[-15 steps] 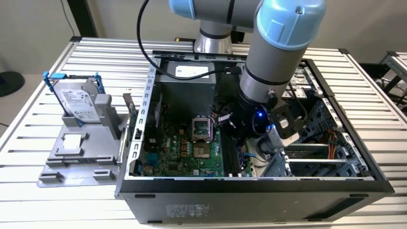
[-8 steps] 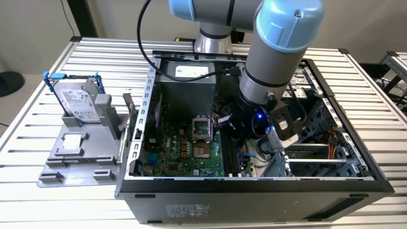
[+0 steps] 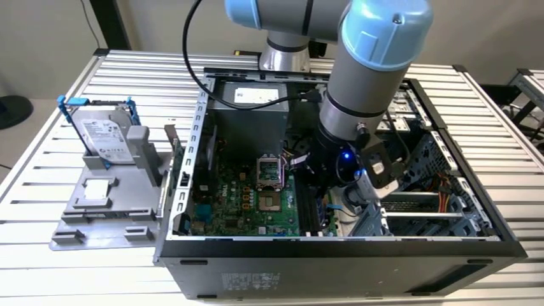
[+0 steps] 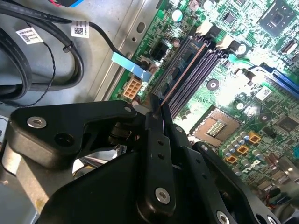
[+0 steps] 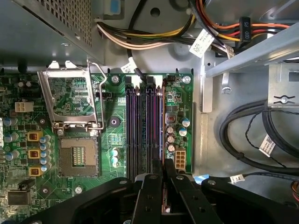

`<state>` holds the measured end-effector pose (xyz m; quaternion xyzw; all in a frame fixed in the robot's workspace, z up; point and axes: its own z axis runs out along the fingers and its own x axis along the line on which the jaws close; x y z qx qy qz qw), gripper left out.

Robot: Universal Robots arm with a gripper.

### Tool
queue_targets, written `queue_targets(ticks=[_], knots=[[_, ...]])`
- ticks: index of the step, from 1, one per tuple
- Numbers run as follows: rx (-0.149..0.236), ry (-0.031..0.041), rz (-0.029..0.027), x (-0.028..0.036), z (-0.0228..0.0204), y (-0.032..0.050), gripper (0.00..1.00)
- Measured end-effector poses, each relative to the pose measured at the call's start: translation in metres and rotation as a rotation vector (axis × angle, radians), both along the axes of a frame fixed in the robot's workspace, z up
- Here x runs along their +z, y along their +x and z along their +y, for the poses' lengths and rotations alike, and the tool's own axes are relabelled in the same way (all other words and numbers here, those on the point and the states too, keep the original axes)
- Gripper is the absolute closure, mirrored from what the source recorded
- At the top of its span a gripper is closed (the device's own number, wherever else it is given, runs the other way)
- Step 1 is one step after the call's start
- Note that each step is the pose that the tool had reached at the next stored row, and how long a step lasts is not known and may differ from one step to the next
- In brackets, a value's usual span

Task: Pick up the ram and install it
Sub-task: 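Insert the ram into the slot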

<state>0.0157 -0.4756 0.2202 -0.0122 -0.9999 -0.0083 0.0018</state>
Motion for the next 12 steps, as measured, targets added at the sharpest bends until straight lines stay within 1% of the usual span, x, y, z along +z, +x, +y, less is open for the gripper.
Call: queue_targets(ticks=[3, 12], knots=[[0.001, 0.0010, 0.0001, -0.0004, 0.0001, -0.0011, 1.00], [0.001, -0.0002, 0.0008, -0.0005, -0.0012, -0.0012, 1.00]])
